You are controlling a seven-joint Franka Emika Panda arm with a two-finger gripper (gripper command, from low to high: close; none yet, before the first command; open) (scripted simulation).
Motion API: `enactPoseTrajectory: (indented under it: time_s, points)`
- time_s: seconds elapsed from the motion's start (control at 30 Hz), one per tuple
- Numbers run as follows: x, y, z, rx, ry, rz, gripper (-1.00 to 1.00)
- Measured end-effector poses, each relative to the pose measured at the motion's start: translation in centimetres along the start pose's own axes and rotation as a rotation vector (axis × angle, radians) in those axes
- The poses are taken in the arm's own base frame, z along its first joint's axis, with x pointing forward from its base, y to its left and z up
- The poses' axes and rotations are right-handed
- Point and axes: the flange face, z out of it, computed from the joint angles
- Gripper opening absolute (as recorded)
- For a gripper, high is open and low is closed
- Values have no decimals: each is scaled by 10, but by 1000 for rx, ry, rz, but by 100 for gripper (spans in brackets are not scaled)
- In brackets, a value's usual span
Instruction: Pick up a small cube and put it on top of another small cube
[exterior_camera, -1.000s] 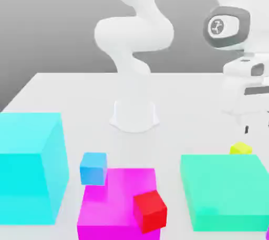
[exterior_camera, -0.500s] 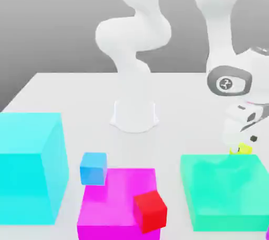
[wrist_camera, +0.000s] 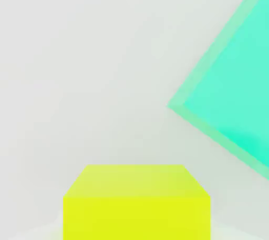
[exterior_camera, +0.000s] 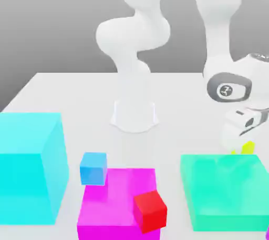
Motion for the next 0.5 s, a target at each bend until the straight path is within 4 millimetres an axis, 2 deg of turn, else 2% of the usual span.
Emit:
enactPoseTrajectory:
  time_s: [0.2, 0.23, 0.3, 0.37, 0.43, 0.5]
  points:
    - [0, 4, -29, -11, 5, -4, -100]
    - [11, 5, -34, -16, 9, 24, -100]
    - [63, 13, -48, -27, 22, 153, -100]
    - [120, 32, -64, -34, 30, 299, -100]
    - [187, 69, -85, -40, 33, 482, -100]
    - [255, 125, -113, -40, 31, 687, -100]
